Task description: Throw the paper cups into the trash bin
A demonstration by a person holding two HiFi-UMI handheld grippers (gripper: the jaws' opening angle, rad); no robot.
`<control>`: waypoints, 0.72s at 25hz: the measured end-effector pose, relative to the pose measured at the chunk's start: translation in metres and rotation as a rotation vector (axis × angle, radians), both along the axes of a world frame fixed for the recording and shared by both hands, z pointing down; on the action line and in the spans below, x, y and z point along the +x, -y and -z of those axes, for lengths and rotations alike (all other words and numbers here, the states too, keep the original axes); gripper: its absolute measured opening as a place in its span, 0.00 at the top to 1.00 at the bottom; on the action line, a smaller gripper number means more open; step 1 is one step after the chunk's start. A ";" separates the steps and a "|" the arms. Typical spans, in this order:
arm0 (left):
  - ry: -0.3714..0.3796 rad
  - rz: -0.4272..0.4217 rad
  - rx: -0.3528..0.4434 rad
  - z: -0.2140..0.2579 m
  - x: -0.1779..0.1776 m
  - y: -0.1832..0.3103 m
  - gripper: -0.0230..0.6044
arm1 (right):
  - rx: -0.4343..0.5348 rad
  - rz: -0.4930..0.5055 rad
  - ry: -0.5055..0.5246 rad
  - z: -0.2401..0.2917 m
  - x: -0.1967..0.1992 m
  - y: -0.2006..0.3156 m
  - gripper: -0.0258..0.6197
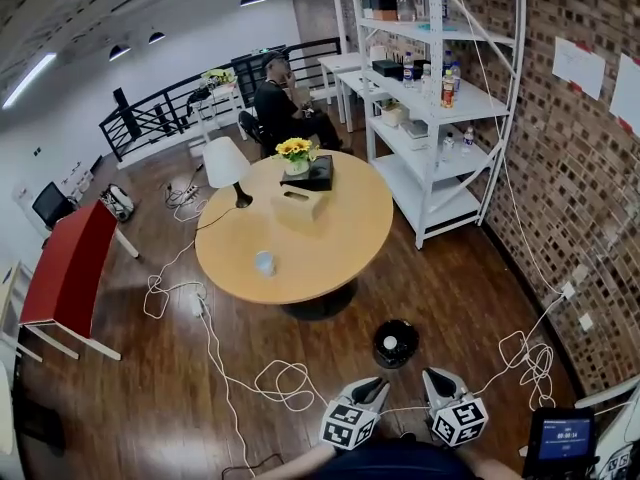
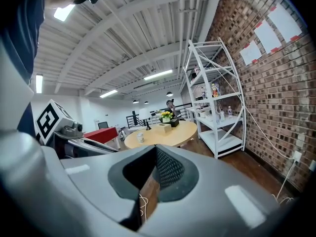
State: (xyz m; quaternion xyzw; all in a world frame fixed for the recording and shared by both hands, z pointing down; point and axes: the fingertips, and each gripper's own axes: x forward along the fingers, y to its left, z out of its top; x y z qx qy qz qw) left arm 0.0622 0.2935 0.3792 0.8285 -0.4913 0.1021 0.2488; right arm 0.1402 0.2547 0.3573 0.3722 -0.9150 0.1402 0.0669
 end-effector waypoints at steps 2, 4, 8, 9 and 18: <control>0.000 0.000 -0.005 -0.002 0.000 -0.003 0.86 | -0.004 -0.002 -0.003 -0.002 0.001 -0.003 0.94; 0.001 -0.001 -0.010 -0.003 0.002 -0.004 0.86 | -0.009 -0.004 -0.004 -0.003 0.002 -0.004 0.94; 0.005 -0.008 -0.014 -0.002 0.006 -0.006 0.86 | -0.016 -0.005 -0.009 -0.004 0.006 -0.005 0.94; 0.006 -0.009 -0.014 -0.002 0.007 -0.006 0.86 | -0.016 -0.005 -0.011 -0.004 0.006 -0.006 0.94; 0.010 -0.011 -0.019 -0.004 0.013 -0.008 0.86 | -0.019 0.000 -0.024 -0.008 0.012 -0.009 0.94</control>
